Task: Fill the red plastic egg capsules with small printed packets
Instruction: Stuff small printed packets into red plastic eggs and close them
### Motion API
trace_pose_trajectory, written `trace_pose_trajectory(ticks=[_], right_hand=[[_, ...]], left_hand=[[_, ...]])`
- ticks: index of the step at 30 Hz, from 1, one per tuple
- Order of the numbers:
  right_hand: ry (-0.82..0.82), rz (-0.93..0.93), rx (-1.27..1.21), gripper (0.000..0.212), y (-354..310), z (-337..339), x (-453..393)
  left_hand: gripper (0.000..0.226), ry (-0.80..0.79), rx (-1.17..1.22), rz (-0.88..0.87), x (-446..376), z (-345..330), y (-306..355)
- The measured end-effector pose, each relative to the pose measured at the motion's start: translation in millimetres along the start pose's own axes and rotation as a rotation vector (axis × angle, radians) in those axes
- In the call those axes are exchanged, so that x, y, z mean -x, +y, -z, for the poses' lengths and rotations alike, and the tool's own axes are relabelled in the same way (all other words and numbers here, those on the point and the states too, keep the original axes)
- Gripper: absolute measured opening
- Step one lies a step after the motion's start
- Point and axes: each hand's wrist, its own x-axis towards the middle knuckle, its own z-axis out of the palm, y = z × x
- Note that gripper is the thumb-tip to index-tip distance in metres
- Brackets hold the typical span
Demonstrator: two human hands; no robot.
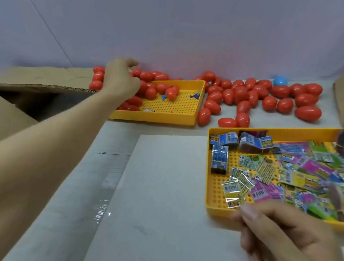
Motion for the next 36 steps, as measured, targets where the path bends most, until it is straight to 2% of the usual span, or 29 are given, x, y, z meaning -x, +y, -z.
trace_pose_trajectory(ticks=[3,5,7,11,14,17,21,24,29,34,36], right_hand=[[-0.023,-0.027,0.02,0.06,-1.7,1.5,-0.9],[-0.036,-0.038,0.022,0.049,-2.5,1.8,-1.2],[-0.041,-0.052,0.014,0.046,-2.7,2.0,-1.6],[-0.059,-0.05,0.042,0.044,-2.3,3.2,-2.8],[-0.085,-0.037,0.034,0.042,-1.6,4.2,-4.3],[-0.103,0.003,0.035,0.039,-0.5,5.2,-5.0],[-0.122,0.03,0.039,0.038,-0.4,6.3,-6.3],[-0.11,0.032,0.025,0.038,-3.0,4.4,-4.2],[-0.05,0.027,-0.009,0.047,-8.5,1.4,2.6],[-0.067,0.121,0.178,0.063,-16.9,9.8,10.5],[-0.068,0.137,0.249,0.063,-20.6,13.4,12.6]], left_hand=[[0.038,-0.183,-0.551,-0.298,-19.5,-6.8,-2.8],[0.034,-0.22,-0.775,-0.445,-22.6,-17.2,-2.5],[0.034,-0.215,-0.836,-0.485,-22.0,-26.0,-2.0],[0.036,-0.188,-0.809,-0.526,-26.4,-34.4,-4.8],[0.032,-0.082,-0.591,-0.559,-19.5,-34.1,-1.3],[0.027,0.065,-0.079,-0.463,13.4,-27.4,14.0],[0.035,-0.134,0.493,-0.466,97.2,-11.6,37.2],[0.033,-0.267,0.77,-0.481,168.6,-7.9,49.0],[0.037,-0.356,0.913,-0.5,242.6,-8.1,52.9],[0.041,-0.423,0.918,-0.566,269.4,-8.4,51.1],[0.042,-0.419,0.943,-0.55,273.7,-8.6,51.1]])
